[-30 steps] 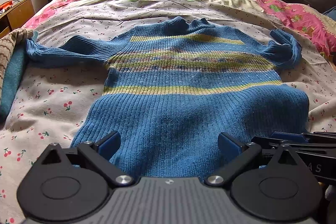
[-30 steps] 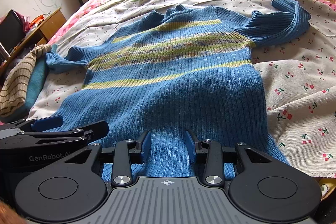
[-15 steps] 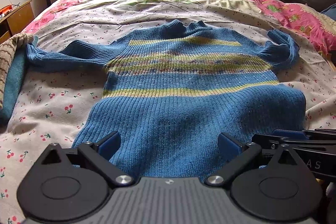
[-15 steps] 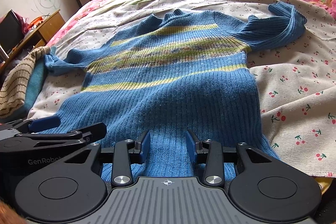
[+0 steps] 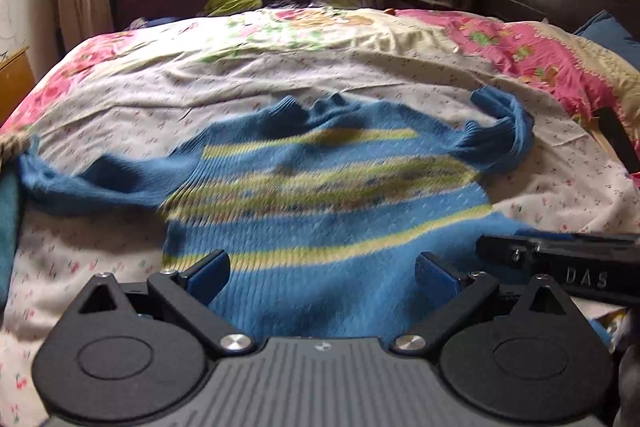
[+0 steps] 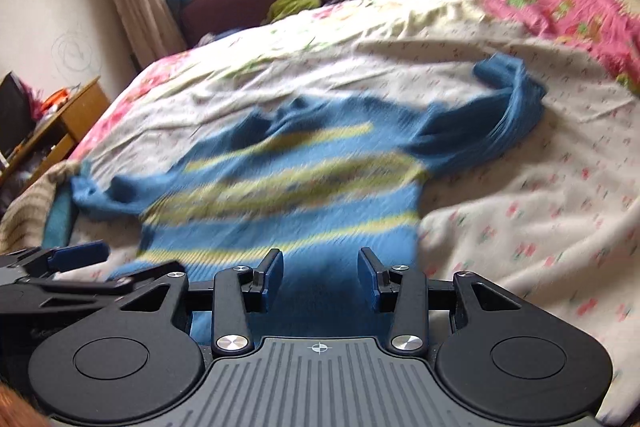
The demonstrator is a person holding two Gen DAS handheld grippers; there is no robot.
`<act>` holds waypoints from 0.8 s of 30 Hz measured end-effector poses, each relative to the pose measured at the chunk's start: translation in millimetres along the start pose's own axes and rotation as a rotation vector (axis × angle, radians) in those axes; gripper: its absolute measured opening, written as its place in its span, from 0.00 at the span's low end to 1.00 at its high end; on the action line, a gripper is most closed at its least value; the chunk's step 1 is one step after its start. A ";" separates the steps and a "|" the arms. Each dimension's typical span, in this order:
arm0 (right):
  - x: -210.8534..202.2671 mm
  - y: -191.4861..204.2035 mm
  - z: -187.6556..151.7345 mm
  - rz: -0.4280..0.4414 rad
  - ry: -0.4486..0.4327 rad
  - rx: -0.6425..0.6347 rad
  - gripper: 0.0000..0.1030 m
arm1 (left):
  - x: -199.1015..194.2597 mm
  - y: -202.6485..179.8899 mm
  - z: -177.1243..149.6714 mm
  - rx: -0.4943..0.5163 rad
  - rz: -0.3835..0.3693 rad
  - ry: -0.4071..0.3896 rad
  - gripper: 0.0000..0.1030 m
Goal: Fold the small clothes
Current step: 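Grasp the sweater sleeve cuff with the right gripper and lay it across the body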
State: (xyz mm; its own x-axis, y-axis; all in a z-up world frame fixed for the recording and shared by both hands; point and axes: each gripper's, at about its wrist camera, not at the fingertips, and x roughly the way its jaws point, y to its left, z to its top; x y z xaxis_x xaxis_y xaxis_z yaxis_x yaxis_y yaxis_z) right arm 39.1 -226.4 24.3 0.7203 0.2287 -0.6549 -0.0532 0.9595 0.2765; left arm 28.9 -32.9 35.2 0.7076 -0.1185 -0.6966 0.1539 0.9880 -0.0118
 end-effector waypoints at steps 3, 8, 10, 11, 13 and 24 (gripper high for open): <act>11.7 -34.7 25.7 -0.087 -0.035 0.050 0.40 | 15.3 -11.9 17.2 0.023 -0.030 -0.008 1.00; 35.0 -101.3 72.3 -0.247 -0.087 0.113 0.40 | 45.2 -35.9 39.1 0.039 -0.094 0.000 1.00; 48.1 -117.9 90.5 -0.292 -0.089 0.109 0.40 | 57.8 -45.8 44.6 0.039 -0.121 0.001 1.00; 56.9 -123.2 99.4 -0.307 -0.089 0.104 0.40 | 63.2 -50.2 46.5 0.039 -0.131 0.003 1.00; 75.7 -129.5 115.5 -0.346 -0.093 0.077 0.40 | 74.0 -57.0 51.0 0.039 -0.150 0.010 1.00; 171.8 -188.7 164.8 -0.430 0.083 0.143 0.13 | 106.9 -61.6 53.5 0.005 -0.198 0.028 1.00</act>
State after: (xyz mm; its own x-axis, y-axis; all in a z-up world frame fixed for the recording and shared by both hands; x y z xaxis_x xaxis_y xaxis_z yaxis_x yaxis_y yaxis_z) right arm 286.8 -395.3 -24.5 0.5981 -0.1670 -0.7838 0.3386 0.9391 0.0582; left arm 132.0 -111.8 -0.1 0.6440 -0.3073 -0.7006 0.2912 0.9453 -0.1469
